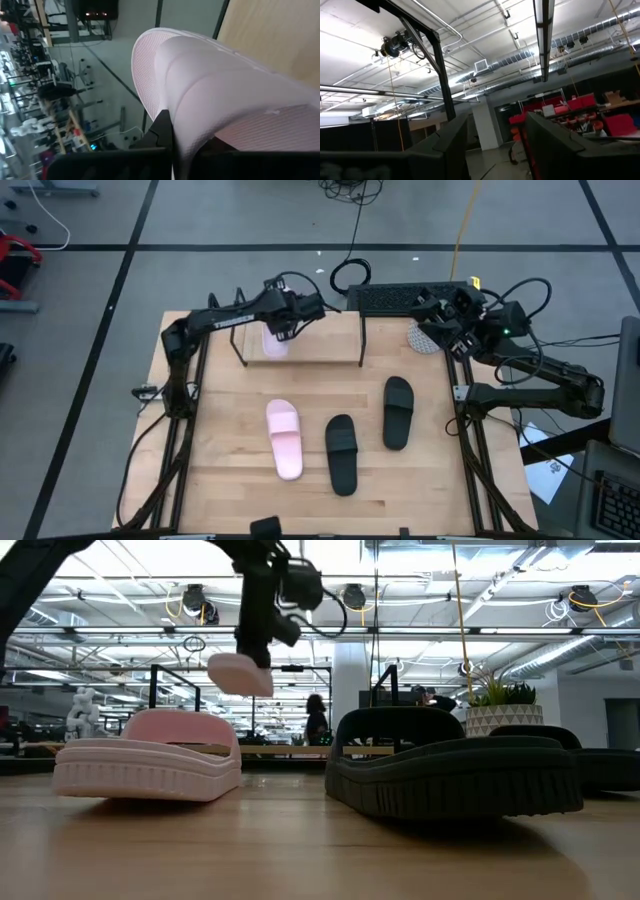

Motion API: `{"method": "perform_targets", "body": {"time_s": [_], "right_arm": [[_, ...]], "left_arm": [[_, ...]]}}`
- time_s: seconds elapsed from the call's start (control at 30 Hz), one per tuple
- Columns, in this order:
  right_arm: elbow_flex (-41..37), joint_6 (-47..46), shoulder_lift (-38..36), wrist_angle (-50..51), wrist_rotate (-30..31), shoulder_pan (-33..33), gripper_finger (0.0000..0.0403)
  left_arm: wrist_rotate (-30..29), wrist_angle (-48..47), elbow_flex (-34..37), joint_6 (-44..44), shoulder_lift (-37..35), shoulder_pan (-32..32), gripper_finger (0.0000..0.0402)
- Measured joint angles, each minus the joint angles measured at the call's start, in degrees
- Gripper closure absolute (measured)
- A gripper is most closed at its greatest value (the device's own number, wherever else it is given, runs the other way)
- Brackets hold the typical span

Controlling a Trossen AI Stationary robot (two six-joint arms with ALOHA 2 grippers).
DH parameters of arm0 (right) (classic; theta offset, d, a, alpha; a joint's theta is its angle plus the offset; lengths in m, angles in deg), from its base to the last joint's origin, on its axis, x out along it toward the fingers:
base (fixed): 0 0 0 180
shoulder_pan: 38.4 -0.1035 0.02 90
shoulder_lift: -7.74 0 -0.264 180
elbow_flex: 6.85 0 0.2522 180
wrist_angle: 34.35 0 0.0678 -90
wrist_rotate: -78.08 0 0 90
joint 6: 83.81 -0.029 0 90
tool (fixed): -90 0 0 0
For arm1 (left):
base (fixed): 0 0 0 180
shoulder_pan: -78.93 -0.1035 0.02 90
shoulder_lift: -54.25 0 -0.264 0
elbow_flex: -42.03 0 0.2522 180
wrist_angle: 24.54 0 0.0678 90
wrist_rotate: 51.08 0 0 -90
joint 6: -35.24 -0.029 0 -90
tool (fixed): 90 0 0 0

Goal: Pick and place slides into the shelf
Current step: Put the left pink slipper on the shelf

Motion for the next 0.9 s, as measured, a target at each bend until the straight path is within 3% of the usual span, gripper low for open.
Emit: {"method": "perform_targets", "body": {"time_s": [0.27, 0.53, 0.67, 0.9], "right_arm": [[0.0, 0.0, 0.0, 3.6, 0.0, 0.0, 0.0218], [0.0, 0.0, 0.0, 3.6, 0.2, 0.0, 0.0218], [0.0, 1.5, 0.0, 3.6, 2.7, 0.0, 0.0218], [0.0, 4.8, 0.0, 3.5, 6.3, 0.0, 0.0218]], "left_arm": [[-0.1, 7.7, 7.3, -5.3, -1.9, -1.0, 0.0402], [1.7, 24.9, 26.2, -10.8, -15.5, -2.4, 0.0402], [2.7, 28.5, 33.9, -12.7, -21.2, -3.4, 0.0402], [4.9, 29.9, 37.7, -12.2, -21.8, -4.3, 0.0402]]}}
